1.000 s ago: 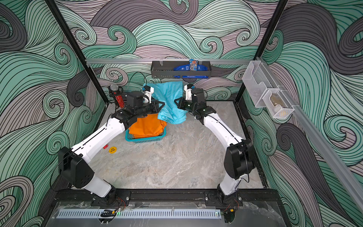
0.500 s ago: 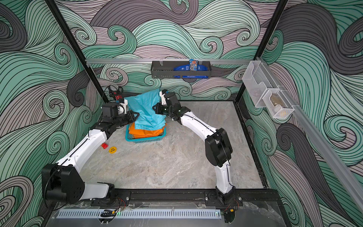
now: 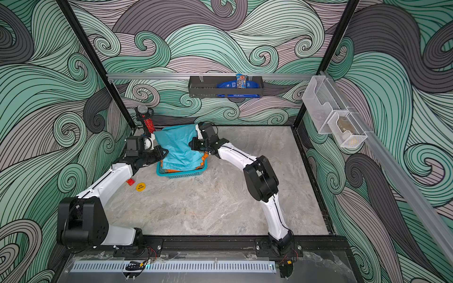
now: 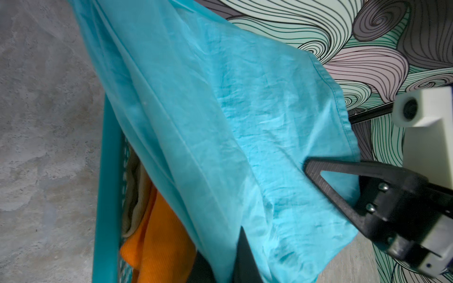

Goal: Put the folded long pants in the basket
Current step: Place the long pant in the basket, then reset both arms

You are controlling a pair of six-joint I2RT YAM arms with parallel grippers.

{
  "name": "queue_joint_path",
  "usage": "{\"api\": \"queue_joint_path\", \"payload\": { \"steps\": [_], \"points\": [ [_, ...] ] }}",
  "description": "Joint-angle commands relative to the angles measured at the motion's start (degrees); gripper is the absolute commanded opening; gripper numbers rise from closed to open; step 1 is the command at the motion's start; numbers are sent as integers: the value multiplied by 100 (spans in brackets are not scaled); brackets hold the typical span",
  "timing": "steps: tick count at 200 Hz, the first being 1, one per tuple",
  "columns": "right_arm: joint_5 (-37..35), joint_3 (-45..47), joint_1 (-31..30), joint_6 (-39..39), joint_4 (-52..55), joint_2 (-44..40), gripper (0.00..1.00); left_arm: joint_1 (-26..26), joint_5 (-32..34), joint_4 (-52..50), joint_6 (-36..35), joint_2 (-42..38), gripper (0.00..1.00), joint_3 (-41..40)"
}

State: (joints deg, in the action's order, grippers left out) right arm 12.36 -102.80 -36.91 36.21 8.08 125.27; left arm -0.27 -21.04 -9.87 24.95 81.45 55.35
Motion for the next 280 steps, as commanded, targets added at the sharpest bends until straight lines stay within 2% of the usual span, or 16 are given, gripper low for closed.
{"api": "queue_joint_path", "payload": {
  "steps": [1,16,33,40,45,51,61,69,103,121,134,178,207,221,249,280],
  "points": [
    [151,-93,16,-48,-39,-1,7,103,227,285,-146,274,0,97],
    [116,-47,45,-69,-28,20,32,105,240,275,-162,430,0,163],
    [194,-21,132,-68,-23,0,54,112,178,151,-199,582,1,354],
    [205,-5,184,-94,-29,-48,64,115,126,63,-237,630,21,468],
    [205,10,221,-100,-26,-96,72,114,85,-14,-266,672,45,570],
    [206,31,286,-117,-33,-161,75,115,115,-120,-275,708,65,700],
    [236,39,398,-159,-26,-286,78,115,223,-294,-292,736,86,891],
    [262,54,484,-200,-21,-417,79,115,355,-413,-326,724,98,1050],
    [176,490,983,-568,-17,-1199,82,128,1236,-541,-503,479,99,1432],
    [77,1021,1406,-856,-14,-1735,89,182,1528,-221,-704,267,99,1316],
    [-14,1473,1741,-1117,-9,-2066,100,207,1537,206,-941,85,99,1021],
    [-785,3184,2883,-2397,-28,-2866,100,258,1872,2856,-1812,-774,99,-919],
    [-1457,4275,3421,-3124,-410,-3226,100,434,1452,3188,-1843,-547,98,-1198],
    [-1787,5060,3606,-3205,-1079,-3628,100,509,992,3805,-1878,-533,99,-1520],
    [-2018,6805,3911,-3199,-3485,-4406,100,520,362,5304,-2405,-514,99,-2412],
    [-2267,8302,3993,-3317,-6441,-4450,100,518,135,6352,-2390,-258,99,-3256]
  ]
}}
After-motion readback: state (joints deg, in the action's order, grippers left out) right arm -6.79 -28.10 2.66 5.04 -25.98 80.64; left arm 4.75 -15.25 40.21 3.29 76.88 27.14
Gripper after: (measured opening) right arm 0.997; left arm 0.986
